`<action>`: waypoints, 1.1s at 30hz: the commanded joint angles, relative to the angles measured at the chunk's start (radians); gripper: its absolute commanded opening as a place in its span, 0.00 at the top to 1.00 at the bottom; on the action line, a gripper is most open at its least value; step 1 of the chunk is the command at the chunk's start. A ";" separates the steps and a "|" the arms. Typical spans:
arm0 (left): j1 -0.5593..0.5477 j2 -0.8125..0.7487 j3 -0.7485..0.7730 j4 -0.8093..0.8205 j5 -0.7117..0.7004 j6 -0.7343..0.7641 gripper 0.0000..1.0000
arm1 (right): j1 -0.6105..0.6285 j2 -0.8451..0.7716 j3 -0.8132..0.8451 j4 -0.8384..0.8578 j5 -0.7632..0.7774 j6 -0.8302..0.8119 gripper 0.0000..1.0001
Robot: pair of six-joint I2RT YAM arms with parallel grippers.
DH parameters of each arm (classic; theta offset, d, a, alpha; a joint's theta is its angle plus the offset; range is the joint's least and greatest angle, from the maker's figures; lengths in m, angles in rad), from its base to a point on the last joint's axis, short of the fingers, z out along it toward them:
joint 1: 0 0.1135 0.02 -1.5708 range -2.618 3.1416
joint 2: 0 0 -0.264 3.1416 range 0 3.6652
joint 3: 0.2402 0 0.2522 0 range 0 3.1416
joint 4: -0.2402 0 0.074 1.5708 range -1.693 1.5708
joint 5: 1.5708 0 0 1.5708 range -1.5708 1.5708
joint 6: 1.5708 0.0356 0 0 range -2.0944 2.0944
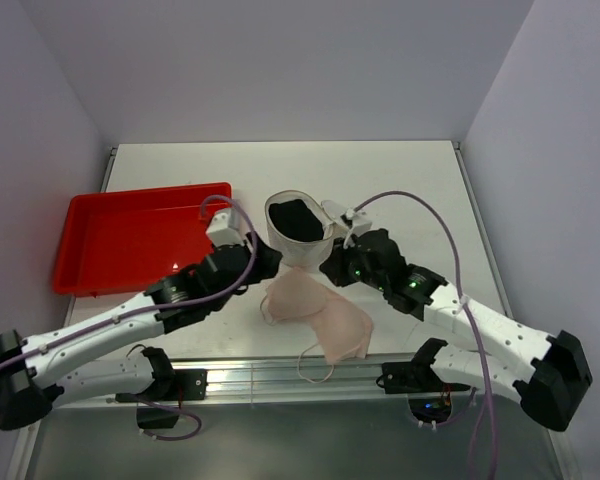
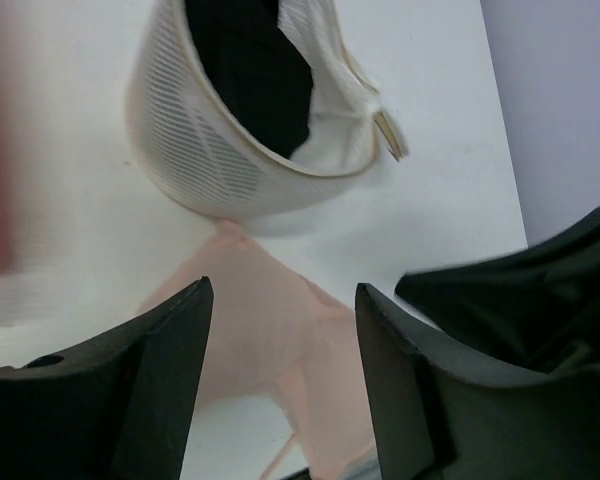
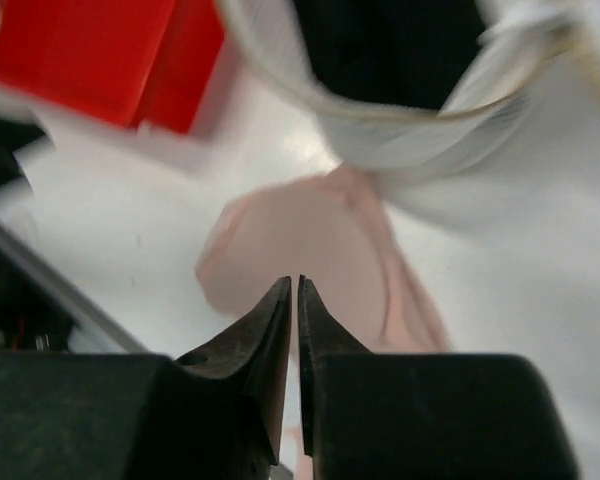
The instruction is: Place the bra in the laundry bag and zip it closed
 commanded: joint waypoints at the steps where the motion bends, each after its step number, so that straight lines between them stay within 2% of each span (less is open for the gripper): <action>1: 0.065 -0.115 -0.078 0.007 -0.015 0.040 0.36 | 0.091 0.071 -0.003 0.029 -0.034 -0.066 0.85; 7: 0.129 -0.261 -0.100 -0.104 -0.060 0.063 0.41 | 0.280 0.255 0.072 0.056 0.041 -0.154 0.62; 8: 0.131 -0.293 -0.098 -0.118 -0.067 0.069 0.41 | 0.301 0.278 0.081 0.059 0.061 -0.166 0.51; 10: 0.135 -0.323 -0.089 -0.157 -0.096 0.078 0.42 | 0.353 0.347 0.113 0.058 0.087 -0.203 0.36; 13: 0.137 -0.376 -0.069 -0.209 -0.132 0.084 0.42 | 0.419 0.430 0.147 0.055 0.147 -0.259 0.27; 26: 0.137 -0.528 -0.072 -0.335 -0.224 0.066 0.43 | 0.553 0.748 0.331 -0.069 0.455 -0.376 0.22; 29: 0.137 -0.535 -0.086 -0.341 -0.224 0.058 0.43 | 0.558 0.792 0.363 -0.074 0.555 -0.366 0.28; 32: 0.137 -0.532 -0.106 -0.341 -0.235 0.051 0.43 | 0.564 0.809 0.368 -0.053 0.604 -0.372 0.38; 33: 0.137 -0.528 -0.109 -0.344 -0.236 0.047 0.43 | 0.562 0.812 0.366 -0.045 0.614 -0.369 0.45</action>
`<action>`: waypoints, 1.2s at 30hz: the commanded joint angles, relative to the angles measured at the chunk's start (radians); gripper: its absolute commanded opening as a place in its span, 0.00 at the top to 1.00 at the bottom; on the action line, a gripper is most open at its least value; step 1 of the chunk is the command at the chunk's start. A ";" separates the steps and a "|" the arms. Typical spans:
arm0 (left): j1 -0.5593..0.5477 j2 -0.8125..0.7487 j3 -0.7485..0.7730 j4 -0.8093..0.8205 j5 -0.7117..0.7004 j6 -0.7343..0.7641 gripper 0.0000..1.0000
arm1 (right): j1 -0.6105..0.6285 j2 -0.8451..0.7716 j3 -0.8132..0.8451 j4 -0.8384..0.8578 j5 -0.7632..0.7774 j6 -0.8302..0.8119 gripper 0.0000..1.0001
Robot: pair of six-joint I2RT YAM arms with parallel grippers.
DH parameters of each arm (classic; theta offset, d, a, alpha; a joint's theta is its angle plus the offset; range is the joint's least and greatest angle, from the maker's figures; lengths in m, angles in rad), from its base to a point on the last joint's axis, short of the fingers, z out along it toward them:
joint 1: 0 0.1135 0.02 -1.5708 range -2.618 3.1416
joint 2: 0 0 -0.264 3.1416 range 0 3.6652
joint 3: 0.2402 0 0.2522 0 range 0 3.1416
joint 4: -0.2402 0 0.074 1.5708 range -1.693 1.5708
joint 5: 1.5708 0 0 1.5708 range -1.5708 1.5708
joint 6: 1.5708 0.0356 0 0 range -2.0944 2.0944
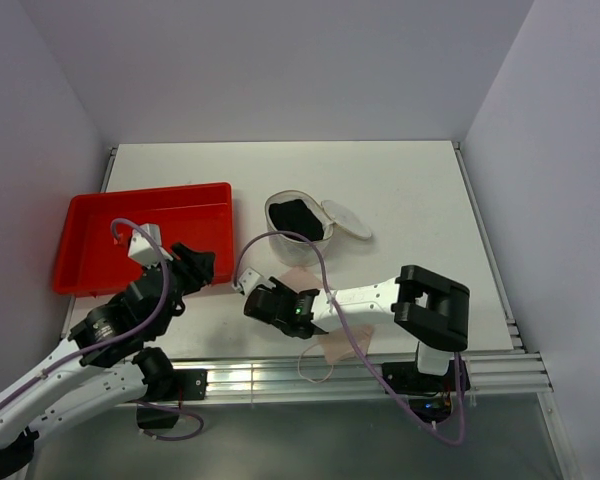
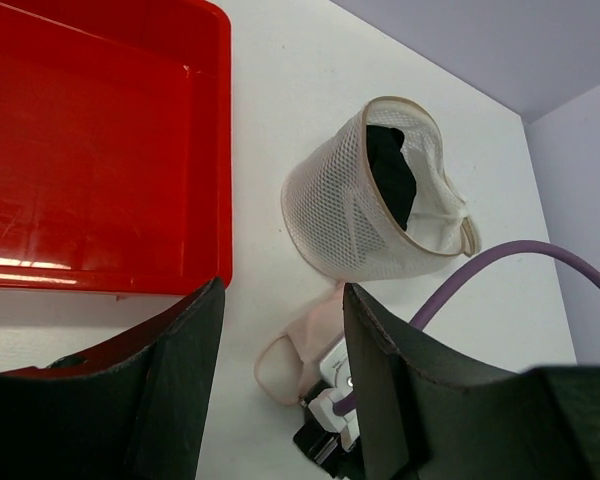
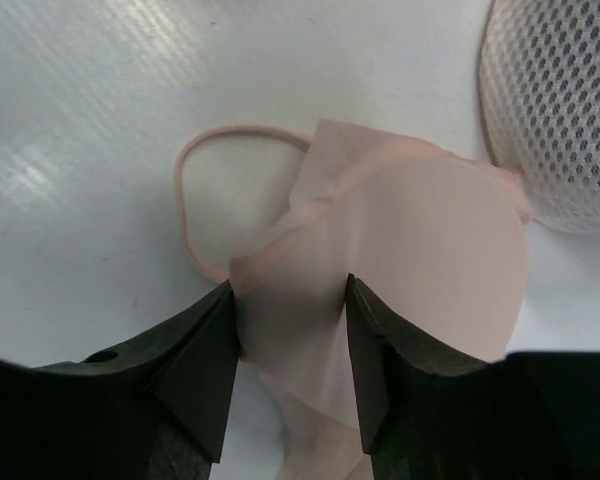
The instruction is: Place the bra in the laundry bag and zip it closed
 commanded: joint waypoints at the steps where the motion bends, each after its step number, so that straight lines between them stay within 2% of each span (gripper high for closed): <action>1: 0.005 0.011 -0.020 -0.015 -0.030 -0.015 0.43 | 0.005 0.017 0.043 0.018 0.123 -0.012 0.49; 2: 0.005 0.016 -0.029 -0.017 -0.029 -0.026 0.43 | 0.004 0.020 0.046 0.020 0.124 -0.012 0.54; 3: 0.005 0.022 -0.032 -0.017 -0.026 -0.030 0.43 | 0.004 0.026 0.046 0.024 0.132 -0.009 0.67; 5: 0.005 0.024 -0.045 -0.014 -0.024 -0.040 0.43 | 0.004 0.027 0.043 0.032 0.150 -0.001 0.81; 6: 0.005 0.021 -0.048 -0.009 -0.023 -0.040 0.43 | 0.004 0.021 0.041 0.032 0.163 0.008 0.94; 7: 0.005 0.018 -0.049 -0.006 -0.023 -0.041 0.43 | 0.005 -0.003 0.037 0.043 0.182 0.016 1.00; 9: 0.005 0.013 -0.052 0.002 -0.021 -0.037 0.43 | 0.004 -0.057 0.008 0.064 0.189 0.034 1.00; 12: 0.005 0.011 -0.062 0.034 0.002 -0.008 0.39 | 0.005 -0.240 -0.061 0.144 0.135 0.051 1.00; 13: 0.005 0.011 -0.066 0.069 0.029 0.003 0.35 | 0.004 -0.355 -0.083 0.191 0.111 0.057 1.00; 15: 0.005 0.011 -0.077 0.110 0.063 0.041 0.29 | 0.002 -0.469 -0.127 0.225 0.034 0.072 1.00; 16: 0.005 0.010 -0.081 0.153 0.098 0.054 0.22 | 0.001 -0.576 -0.139 0.263 0.011 0.074 1.00; 19: 0.005 -0.047 -0.115 0.253 0.169 0.129 0.13 | -0.024 -0.751 -0.166 0.283 -0.098 0.103 1.00; 22: 0.006 -0.133 -0.150 0.376 0.267 0.225 0.08 | -0.068 -0.883 -0.175 0.294 -0.220 0.132 1.00; 26: 0.006 -0.180 -0.151 0.440 0.387 0.270 0.05 | -0.148 -0.973 -0.184 0.336 -0.406 0.190 1.00; 27: 0.006 -0.171 -0.148 0.459 0.446 0.276 0.05 | -0.209 -0.980 -0.187 0.351 -0.463 0.212 1.00; 28: 0.006 -0.161 -0.146 0.468 0.482 0.282 0.03 | -0.249 -0.989 -0.195 0.406 -0.629 0.233 1.00; 30: 0.006 -0.109 -0.144 0.496 0.573 0.285 0.02 | -0.368 -0.987 -0.231 0.489 -0.800 0.331 1.00; 32: 0.006 -0.072 -0.152 0.523 0.626 0.278 0.01 | -0.427 -0.971 -0.256 0.611 -0.996 0.414 1.00; 34: 0.005 -0.030 -0.157 0.555 0.658 0.267 0.01 | -0.474 -0.941 -0.255 0.685 -1.086 0.447 1.00; 36: 0.005 -0.025 -0.164 0.594 0.663 0.262 0.01 | -0.484 -0.934 -0.249 0.699 -1.114 0.445 1.00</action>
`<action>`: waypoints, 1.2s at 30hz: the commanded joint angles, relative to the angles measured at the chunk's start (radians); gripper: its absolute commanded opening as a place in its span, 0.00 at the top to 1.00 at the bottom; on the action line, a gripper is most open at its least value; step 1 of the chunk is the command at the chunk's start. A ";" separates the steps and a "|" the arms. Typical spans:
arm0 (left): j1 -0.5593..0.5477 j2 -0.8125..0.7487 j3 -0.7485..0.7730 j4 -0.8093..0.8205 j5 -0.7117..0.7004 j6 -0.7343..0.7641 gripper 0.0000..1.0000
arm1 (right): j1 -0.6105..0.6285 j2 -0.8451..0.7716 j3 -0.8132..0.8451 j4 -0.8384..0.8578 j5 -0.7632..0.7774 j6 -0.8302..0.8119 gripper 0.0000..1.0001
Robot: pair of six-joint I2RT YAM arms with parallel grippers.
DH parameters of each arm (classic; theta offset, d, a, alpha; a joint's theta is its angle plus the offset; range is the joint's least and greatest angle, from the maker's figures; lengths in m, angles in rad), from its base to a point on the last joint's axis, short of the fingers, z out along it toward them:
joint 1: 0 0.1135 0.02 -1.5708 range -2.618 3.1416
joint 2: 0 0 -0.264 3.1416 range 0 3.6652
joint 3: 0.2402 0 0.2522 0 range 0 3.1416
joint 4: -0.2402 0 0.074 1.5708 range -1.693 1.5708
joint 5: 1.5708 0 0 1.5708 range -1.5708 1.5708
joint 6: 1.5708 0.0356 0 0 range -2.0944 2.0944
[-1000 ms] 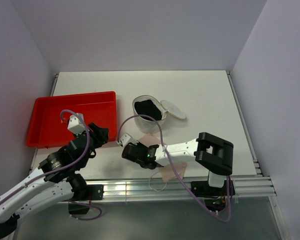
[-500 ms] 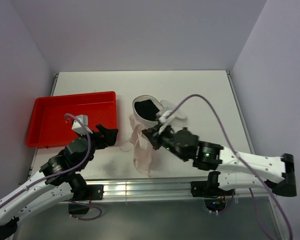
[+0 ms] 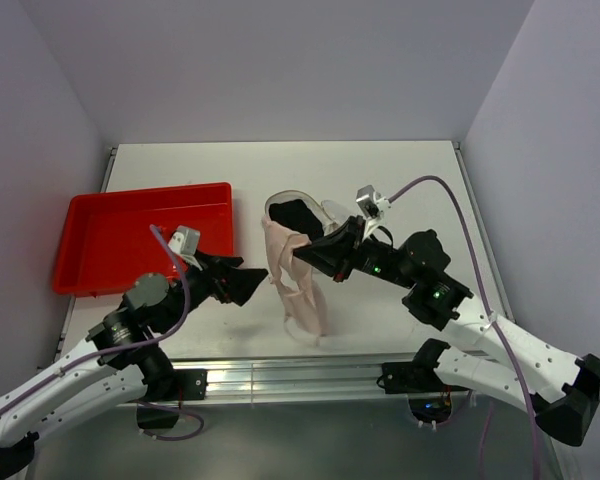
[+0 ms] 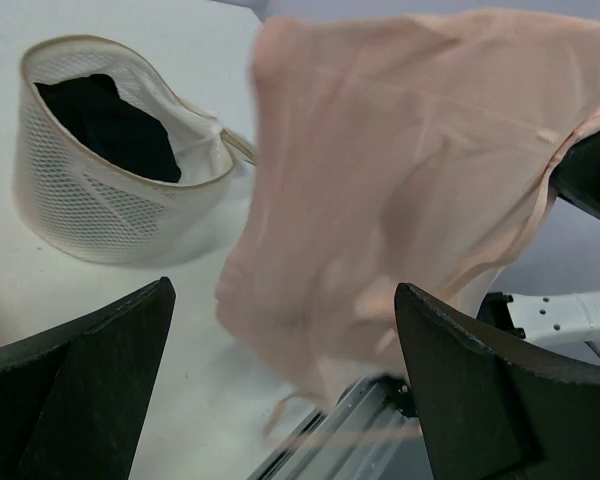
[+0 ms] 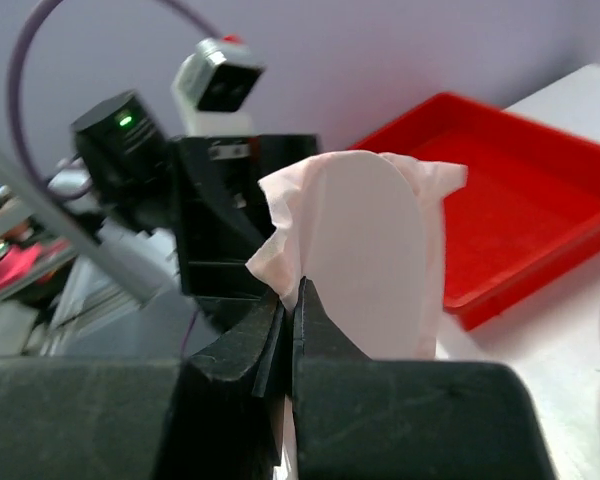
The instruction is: Place the bra in the laundry bag and zip it closed
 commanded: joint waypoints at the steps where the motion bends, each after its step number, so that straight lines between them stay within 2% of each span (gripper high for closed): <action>1: 0.002 0.009 -0.007 0.123 0.091 0.018 0.01 | -0.033 0.006 0.010 0.176 -0.244 0.074 1.00; 7: 0.002 -0.001 -0.010 0.127 0.123 0.032 0.01 | -0.108 0.036 -0.002 0.401 -0.415 0.183 1.00; 14: 0.002 -0.024 -0.007 0.140 0.218 0.064 0.01 | -0.154 0.133 0.051 0.561 -0.567 0.309 1.00; 21: 0.002 -0.015 -0.003 0.210 0.374 0.078 0.01 | -0.170 0.217 0.117 0.725 -0.589 0.436 1.00; 25: 0.002 -0.006 -0.004 0.249 0.428 0.080 0.01 | -0.171 0.265 0.162 0.880 -0.604 0.565 1.00; 30: 0.002 -0.003 -0.018 0.339 0.496 0.058 0.01 | -0.173 0.315 0.192 0.975 -0.600 0.651 1.00; 35: 0.002 0.025 -0.012 0.394 0.520 0.049 0.08 | -0.171 0.351 0.211 1.072 -0.595 0.742 1.00; 36: 0.002 0.034 -0.009 0.411 0.526 0.047 0.14 | -0.171 0.358 0.211 1.083 -0.592 0.754 1.00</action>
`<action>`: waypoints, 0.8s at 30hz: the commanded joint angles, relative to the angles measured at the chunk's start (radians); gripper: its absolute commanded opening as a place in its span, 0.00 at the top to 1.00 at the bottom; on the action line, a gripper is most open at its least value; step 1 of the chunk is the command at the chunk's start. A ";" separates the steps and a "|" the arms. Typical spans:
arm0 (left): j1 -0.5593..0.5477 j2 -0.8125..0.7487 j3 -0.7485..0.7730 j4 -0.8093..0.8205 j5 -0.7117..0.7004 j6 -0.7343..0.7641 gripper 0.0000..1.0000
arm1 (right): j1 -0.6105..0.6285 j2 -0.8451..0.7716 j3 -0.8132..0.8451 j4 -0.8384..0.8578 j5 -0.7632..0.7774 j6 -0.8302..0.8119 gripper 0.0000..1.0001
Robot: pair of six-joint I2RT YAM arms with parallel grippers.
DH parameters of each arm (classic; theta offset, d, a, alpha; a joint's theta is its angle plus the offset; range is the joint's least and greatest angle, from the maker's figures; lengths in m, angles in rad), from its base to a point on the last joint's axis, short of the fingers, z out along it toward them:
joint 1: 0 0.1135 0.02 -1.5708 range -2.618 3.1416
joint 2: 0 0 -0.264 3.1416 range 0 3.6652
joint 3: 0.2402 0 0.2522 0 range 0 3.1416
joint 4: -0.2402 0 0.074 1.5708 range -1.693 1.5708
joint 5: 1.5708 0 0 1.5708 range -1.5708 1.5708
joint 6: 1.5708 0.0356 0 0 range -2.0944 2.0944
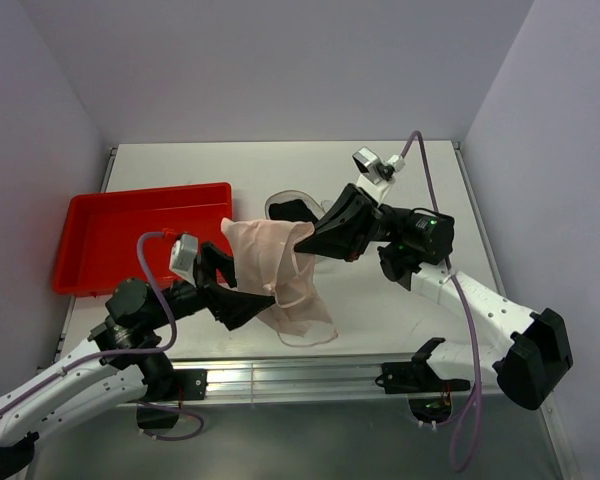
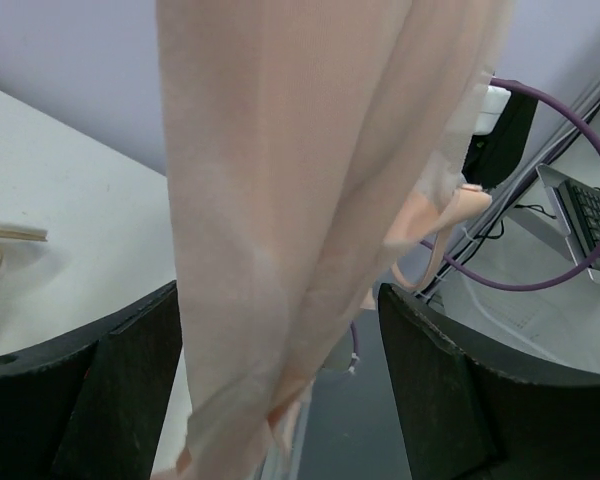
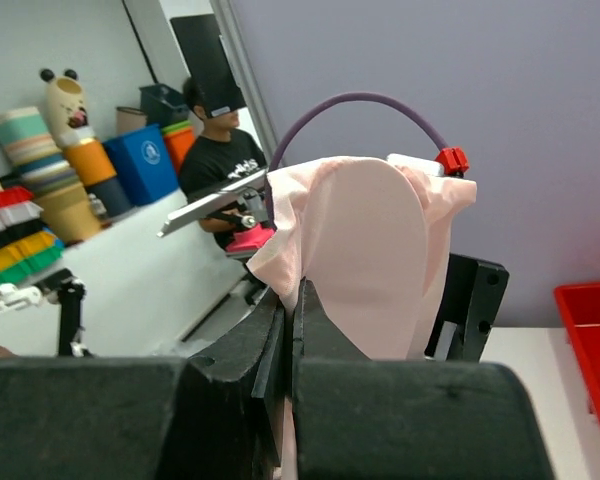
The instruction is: Place the bra in the laundry bag and zip it closed
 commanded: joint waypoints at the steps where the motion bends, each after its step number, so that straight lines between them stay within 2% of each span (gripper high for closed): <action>1: 0.002 0.026 0.012 0.108 0.057 -0.002 0.19 | -0.005 0.014 0.046 0.160 0.001 0.097 1.00; 3: 0.002 0.040 0.010 0.137 0.072 -0.010 0.30 | -0.007 0.014 0.044 0.155 0.014 0.094 1.00; 5: 0.002 0.053 0.013 0.147 0.081 -0.016 0.34 | -0.005 0.013 0.038 0.137 0.024 0.075 1.00; 6: 0.002 0.063 0.015 0.147 0.090 -0.017 0.39 | -0.005 0.014 0.035 0.134 0.029 0.072 1.00; 11: 0.002 0.054 -0.003 0.147 0.078 -0.027 0.46 | -0.022 0.016 0.016 0.135 0.052 0.065 1.00; 14: 0.002 0.046 -0.011 0.136 0.055 -0.028 0.60 | -0.034 0.019 0.012 0.141 0.061 0.077 1.00; 15: 0.002 0.044 -0.011 0.133 0.049 -0.030 0.72 | -0.036 0.022 0.012 0.149 0.063 0.083 1.00; 17: 0.002 0.034 -0.010 0.118 0.026 -0.028 0.83 | -0.042 0.025 0.004 0.174 0.066 0.107 1.00; 18: 0.002 0.029 -0.004 0.108 0.017 -0.024 0.94 | -0.045 0.022 -0.005 0.178 0.066 0.110 1.00; 19: 0.002 0.024 0.003 0.093 0.008 -0.019 1.00 | -0.050 0.021 -0.013 0.175 0.069 0.111 1.00; 24: 0.002 -0.029 0.021 0.000 -0.038 -0.011 1.00 | -0.079 -0.006 -0.089 0.094 0.094 0.077 1.00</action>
